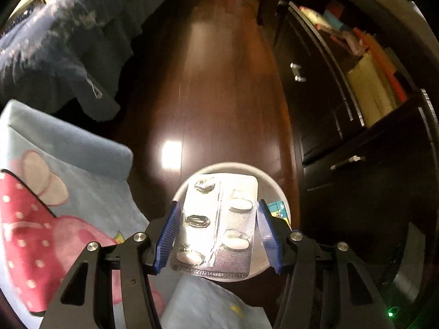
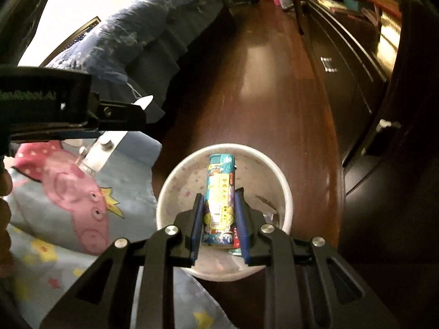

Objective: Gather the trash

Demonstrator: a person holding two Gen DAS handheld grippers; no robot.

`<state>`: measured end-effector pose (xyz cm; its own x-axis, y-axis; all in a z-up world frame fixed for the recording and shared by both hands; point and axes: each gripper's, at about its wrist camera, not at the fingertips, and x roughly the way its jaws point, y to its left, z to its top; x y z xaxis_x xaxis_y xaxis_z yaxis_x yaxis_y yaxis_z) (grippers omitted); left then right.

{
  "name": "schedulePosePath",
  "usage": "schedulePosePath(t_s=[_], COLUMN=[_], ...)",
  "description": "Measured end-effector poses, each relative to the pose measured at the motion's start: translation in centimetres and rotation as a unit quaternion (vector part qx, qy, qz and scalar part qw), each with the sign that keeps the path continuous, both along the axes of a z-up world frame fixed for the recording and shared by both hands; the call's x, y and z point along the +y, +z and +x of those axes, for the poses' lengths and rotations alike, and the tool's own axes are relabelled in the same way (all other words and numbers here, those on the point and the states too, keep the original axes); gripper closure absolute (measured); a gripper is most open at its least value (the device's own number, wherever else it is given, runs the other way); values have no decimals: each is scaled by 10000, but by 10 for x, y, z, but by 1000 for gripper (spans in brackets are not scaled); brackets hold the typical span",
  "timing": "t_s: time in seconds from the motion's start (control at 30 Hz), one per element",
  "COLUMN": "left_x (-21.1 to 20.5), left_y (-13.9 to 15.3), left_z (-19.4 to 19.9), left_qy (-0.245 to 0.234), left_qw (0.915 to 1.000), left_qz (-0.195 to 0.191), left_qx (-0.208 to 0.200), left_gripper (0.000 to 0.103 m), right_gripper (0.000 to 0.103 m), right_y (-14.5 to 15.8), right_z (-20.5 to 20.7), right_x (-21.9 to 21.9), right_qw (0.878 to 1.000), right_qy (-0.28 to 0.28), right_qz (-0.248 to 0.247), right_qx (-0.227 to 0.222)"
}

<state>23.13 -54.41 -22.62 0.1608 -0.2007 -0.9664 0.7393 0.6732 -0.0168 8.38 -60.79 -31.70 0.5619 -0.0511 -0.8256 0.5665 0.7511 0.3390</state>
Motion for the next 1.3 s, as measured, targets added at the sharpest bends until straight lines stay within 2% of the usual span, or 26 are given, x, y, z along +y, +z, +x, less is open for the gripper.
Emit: schedulePosePath(t_s=[0.17, 0.27, 0.5, 0.53, 0.57, 0.63, 0.73, 0.77, 0.8, 0.83, 0.9, 0.93, 1.0, 1.13, 1.3], left_x=[-8, -12, -13, -13, -12, -9, -7, -6, -4, -3, -1, 0, 0, -2, -2], left_y=[-31, -44, -60, -62, -63, -61, -53, -52, -51, -52, -54, -54, -54, -51, -29], left_z=[5, 6, 9, 11, 12, 16, 21, 22, 23, 25, 28, 29, 29, 26, 19], left_qy=[176, 199, 336, 358, 407, 568, 732, 803, 845, 897, 976, 992, 992, 930, 865], left_qw=[9985, 9973, 9950, 9946, 9943, 9939, 9937, 9932, 9929, 9922, 9912, 9911, 9911, 9921, 9946], left_qz=[426, 667, 867, 898, 916, 905, 846, 839, 840, 858, 882, 871, 870, 837, 564], left_qx=[292, 243, 368, 365, 364, 281, 87, 39, 43, 83, 157, 183, 163, 107, 70], left_gripper=[47, 47, 44, 37, 26, 16, 4, 4, 4, 4, 4, 4, 4, 4, 5], right_gripper=[79, 82, 80, 80, 80, 77, 52, 39, 32, 29, 14, 13, 3, 3, 3], right_y=[-25, -37, -51, -52, -52, -52, -50, -49, -49, -49, -49, -48, -47, -42, -23], right_z=[4, 7, 12, 11, 12, 13, 14, 13, 13, 13, 13, 13, 12, 11, 7], right_x=[-5, -9, -10, -9, -9, -8, -4, -3, -1, -1, -1, 0, 0, -1, -4], right_qw=[9997, 9994, 9992, 9992, 9993, 9994, 9997, 9998, 9999, 9999, 9999, 9999, 9999, 9999, 9999], right_qy=[-68, -83, -45, -44, -44, -25, 38, 50, 63, 88, 88, 97, 85, 74, -40], right_qz=[195, 285, 320, 307, 297, 273, 202, 148, 95, 84, 78, 91, 96, 100, 62], right_qx=[110, 160, 243, 242, 238, 224, 149, 126, 107, 89, 74, 63, 52, 43, -68])
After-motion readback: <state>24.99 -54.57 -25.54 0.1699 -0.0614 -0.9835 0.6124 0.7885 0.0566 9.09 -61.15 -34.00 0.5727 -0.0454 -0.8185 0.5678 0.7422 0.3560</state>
